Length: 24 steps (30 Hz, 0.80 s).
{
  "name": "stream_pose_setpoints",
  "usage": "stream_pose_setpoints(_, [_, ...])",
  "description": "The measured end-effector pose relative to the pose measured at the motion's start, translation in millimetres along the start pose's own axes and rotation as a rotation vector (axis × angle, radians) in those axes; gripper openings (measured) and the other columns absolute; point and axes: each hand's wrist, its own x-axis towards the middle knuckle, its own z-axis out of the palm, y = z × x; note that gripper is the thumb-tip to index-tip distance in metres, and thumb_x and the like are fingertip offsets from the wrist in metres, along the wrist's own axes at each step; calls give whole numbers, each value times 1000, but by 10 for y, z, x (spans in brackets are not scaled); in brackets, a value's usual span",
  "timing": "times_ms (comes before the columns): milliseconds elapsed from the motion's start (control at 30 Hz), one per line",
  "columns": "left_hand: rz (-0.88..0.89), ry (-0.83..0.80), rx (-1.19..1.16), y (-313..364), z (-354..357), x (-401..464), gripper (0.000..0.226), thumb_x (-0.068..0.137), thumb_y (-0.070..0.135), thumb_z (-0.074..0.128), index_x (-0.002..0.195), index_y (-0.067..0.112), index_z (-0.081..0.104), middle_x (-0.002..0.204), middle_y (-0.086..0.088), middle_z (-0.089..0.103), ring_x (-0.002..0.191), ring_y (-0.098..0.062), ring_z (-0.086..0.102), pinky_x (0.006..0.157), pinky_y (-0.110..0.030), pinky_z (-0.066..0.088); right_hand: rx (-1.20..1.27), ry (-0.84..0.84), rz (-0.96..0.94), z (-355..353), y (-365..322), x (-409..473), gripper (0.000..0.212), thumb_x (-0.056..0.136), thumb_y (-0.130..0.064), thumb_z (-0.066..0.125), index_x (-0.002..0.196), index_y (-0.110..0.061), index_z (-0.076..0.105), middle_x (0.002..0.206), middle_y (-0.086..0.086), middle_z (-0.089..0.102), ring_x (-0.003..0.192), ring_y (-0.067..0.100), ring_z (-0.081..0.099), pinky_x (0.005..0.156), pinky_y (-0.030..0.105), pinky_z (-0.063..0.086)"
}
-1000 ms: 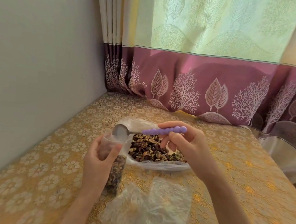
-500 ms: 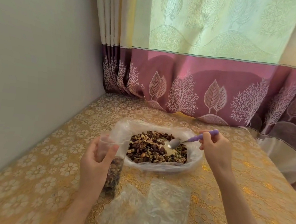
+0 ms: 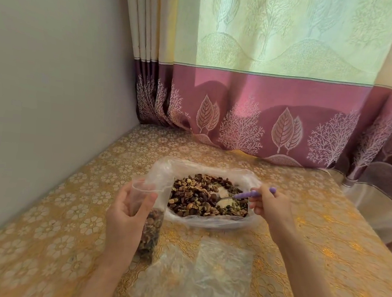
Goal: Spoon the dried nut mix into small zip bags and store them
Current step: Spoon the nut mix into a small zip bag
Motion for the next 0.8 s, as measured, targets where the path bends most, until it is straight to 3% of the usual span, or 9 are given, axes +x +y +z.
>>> stream_pose_setpoints(167, [10, -9, 33, 7, 10, 4, 35, 65, 56, 65, 99, 60, 55, 102, 1, 69, 85, -20, 69, 69, -48, 57, 100, -21, 74, 38, 31, -10, 26, 90, -2, 39, 75, -1, 60, 77, 17, 73, 49, 10, 51, 49, 22, 40])
stream_pose_setpoints(267, [32, -15, 67, 2, 10, 17, 34, 67, 54, 65, 96, 64, 52, 102, 3, 69, 86, -17, 69, 70, -45, 58, 139, -1, 94, 5, 31, -4, 24, 89, -1, 38, 82, 3, 60, 79, 18, 73, 53, 12, 51, 52, 22, 40])
stream_pose_setpoints(400, [30, -18, 76, -7, 26, 18, 37, 67, 55, 65, 97, 69, 49, 107, 2, 68, 92, -17, 67, 74, -44, 57, 181, 27, 89, -11, 12, -14, 30, 92, -4, 38, 72, 0, 61, 75, 17, 73, 56, 14, 49, 50, 20, 39])
stream_pose_setpoints(467, [18, -24, 62, -7, 24, 19, 43, 67, 56, 64, 107, 63, 51, 109, -1, 67, 96, -21, 66, 77, -47, 56, 187, 42, 80, -7, 0, -20, 32, 91, -4, 38, 70, -1, 61, 76, 17, 73, 56, 14, 49, 52, 21, 39])
stream_pose_setpoints(533, [21, -45, 53, -18, 18, 19, 60, 68, 57, 64, 125, 39, 53, 113, -4, 66, 102, -24, 64, 84, -52, 53, 192, 51, 61, -4, -15, -30, 32, 90, -2, 39, 66, -3, 61, 78, 18, 73, 55, 13, 49, 51, 21, 39])
stream_pose_setpoints(600, [5, -51, 61, -27, 11, 17, 71, 68, 59, 64, 129, 25, 51, 114, -7, 66, 105, -27, 63, 87, -53, 51, 207, 53, 38, 1, -33, -44, 35, 90, -2, 39, 63, -6, 61, 78, 18, 73, 53, 12, 49, 49, 19, 40])
stream_pose_setpoints(800, [-10, -50, 85, -26, 9, 12, 64, 68, 58, 63, 122, 24, 56, 97, -2, 70, 91, -23, 66, 79, -41, 54, 257, 46, -29, 48, -178, -91, 27, 93, -4, 40, 74, -4, 59, 63, 8, 71, 51, 10, 54, 48, 18, 43])
